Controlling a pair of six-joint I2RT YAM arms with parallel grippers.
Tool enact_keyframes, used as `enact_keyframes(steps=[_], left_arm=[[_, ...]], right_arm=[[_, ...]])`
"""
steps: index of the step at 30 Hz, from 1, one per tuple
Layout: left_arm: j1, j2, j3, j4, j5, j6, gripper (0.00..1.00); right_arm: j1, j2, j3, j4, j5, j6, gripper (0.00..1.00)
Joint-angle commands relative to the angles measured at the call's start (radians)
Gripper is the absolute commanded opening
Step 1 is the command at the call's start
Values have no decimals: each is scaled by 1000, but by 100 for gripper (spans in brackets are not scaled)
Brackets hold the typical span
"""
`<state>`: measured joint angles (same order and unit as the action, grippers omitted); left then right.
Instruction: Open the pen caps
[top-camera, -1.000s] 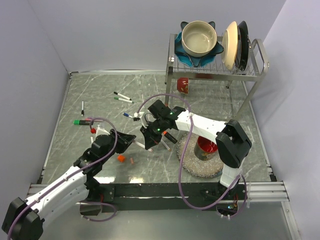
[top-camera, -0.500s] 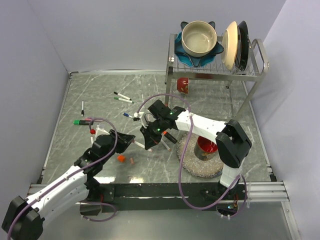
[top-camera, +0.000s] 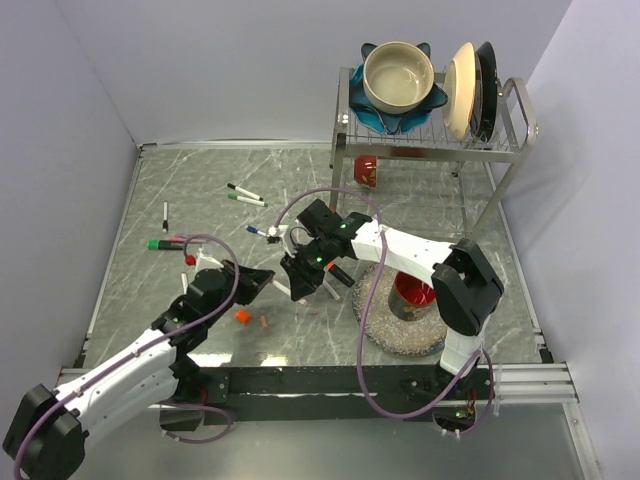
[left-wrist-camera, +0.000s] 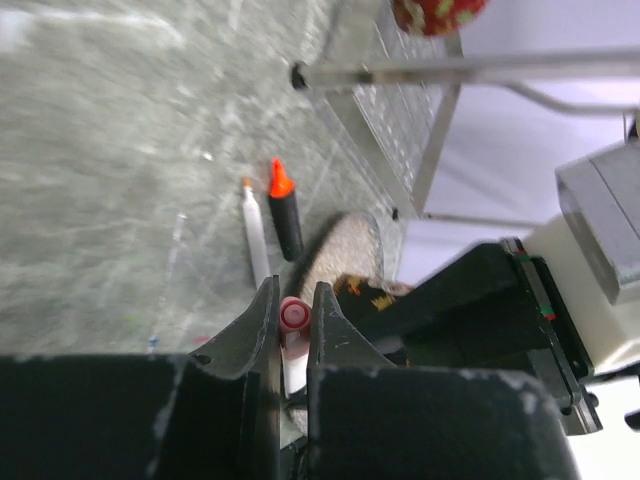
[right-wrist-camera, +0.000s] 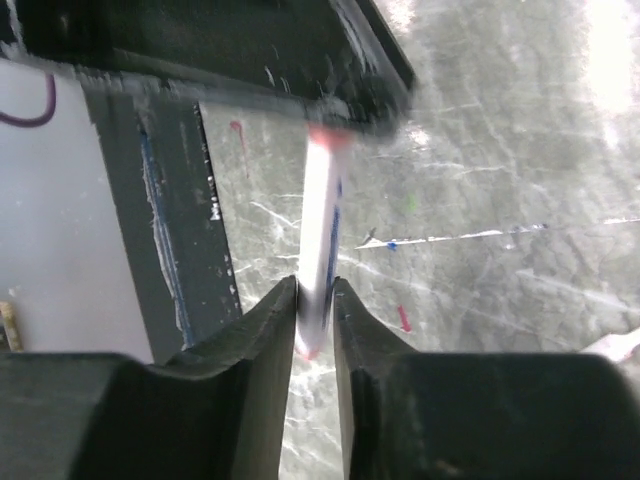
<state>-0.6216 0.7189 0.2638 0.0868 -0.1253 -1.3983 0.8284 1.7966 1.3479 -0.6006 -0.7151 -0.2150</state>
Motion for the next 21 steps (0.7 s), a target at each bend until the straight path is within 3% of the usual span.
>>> enact_keyframes(steps=[1, 6, 8, 9, 12, 13, 15, 19, 21], left_arm=[[-47, 49, 37, 165, 39, 21, 1], [-86, 83, 52, 186, 15, 24, 1], [-87, 82, 57, 171, 6, 24, 1], [-87, 70, 58, 153, -6, 22, 1], [-84, -8, 121, -17, -161, 34, 1], [-63, -34, 144, -74, -294, 47, 1], [-6, -102, 207, -186, -371, 90, 1], [263, -119, 284, -235, -324, 147, 1], [321, -79, 308, -252, -246, 156, 1]], right_arm=[[5, -37, 8, -4, -87, -32, 35], [5, -43, 5, 1, -90, -27, 41], [5, -42, 4, 5, -87, -20, 27], [5, -43, 3, 12, -84, -11, 0], [6, -40, 2, 9, -70, 2, 0], [8, -48, -4, 10, -66, 5, 0], [15, -55, -10, 22, -55, 14, 0], [25, -55, -7, 10, -49, 9, 0], [26, -62, -9, 10, -46, 9, 0]])
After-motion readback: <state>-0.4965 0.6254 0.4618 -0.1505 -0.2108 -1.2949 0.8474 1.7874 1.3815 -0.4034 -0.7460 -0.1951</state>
